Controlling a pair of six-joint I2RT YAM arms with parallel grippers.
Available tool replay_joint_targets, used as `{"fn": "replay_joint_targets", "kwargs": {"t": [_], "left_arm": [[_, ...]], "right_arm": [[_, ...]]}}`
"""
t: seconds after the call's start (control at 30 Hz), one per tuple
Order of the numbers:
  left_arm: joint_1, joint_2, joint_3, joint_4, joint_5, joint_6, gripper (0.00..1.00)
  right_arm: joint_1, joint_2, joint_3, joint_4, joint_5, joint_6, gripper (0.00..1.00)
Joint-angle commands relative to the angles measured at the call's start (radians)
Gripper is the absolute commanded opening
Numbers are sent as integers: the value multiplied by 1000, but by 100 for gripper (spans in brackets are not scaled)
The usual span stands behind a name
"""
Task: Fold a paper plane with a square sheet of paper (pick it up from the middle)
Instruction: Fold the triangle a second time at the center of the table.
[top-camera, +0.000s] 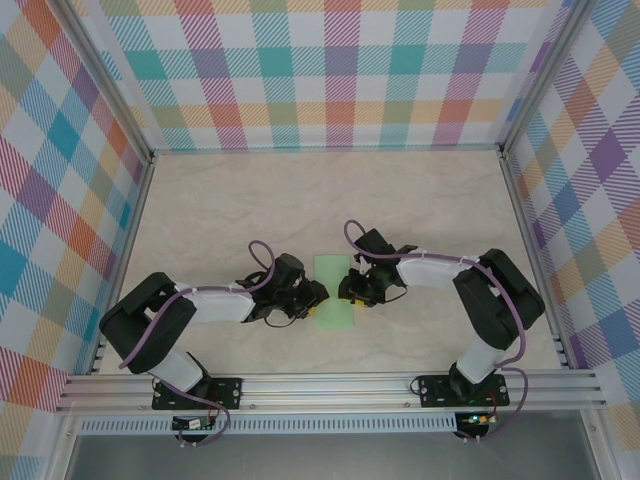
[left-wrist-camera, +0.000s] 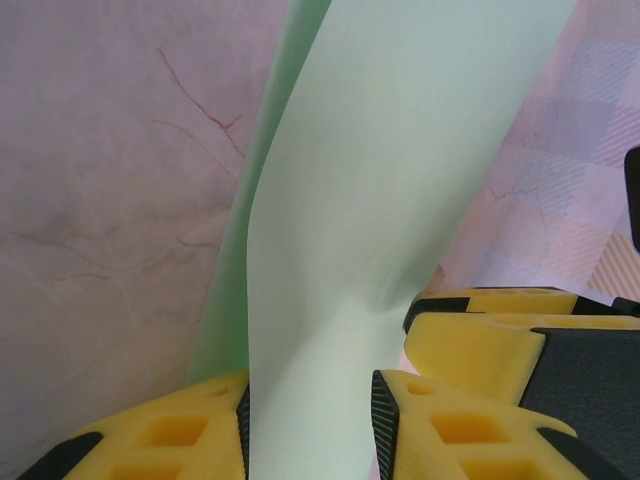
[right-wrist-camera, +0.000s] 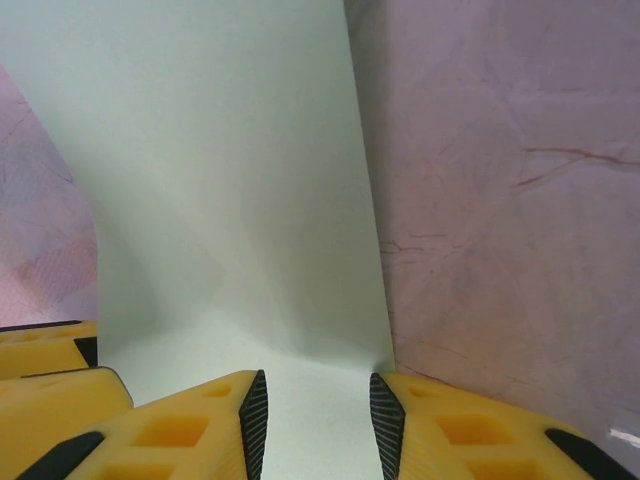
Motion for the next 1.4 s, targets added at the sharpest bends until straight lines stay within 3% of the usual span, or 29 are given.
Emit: {"fn": "replay_joint_targets", "kwargs": {"t": [0.0,0.33,0.5,0.63,0.8,1.1,1.27,1.37], "left_arm": [[18,-2,-14,20,-4,-5,34],[37,12,21,17,-3,20,23],[46,17,36,9,13,35,12],[47,5,45,-9,17,46,9],[48,-6,61,-38,21,54,10],[47,-12,71,-60,27,57,10],[47,-12,73,-58,34,56,10],[48,-13,73,-55,37,54,10]], "right_arm": [[3,19,-41,-26,25,5,37],[2,-68,-39,-25,26,-10,40],[3,-166,-66,-37,43,-27,43],[19,-271,-109,-13,45,-57,54],[141,-350,-96,-41,170,-139,64],[457,-266,15,-93,506,-224,67],[513,-193,53,-113,620,-212,65],[517,-165,67,-100,619,-223,64]]}}
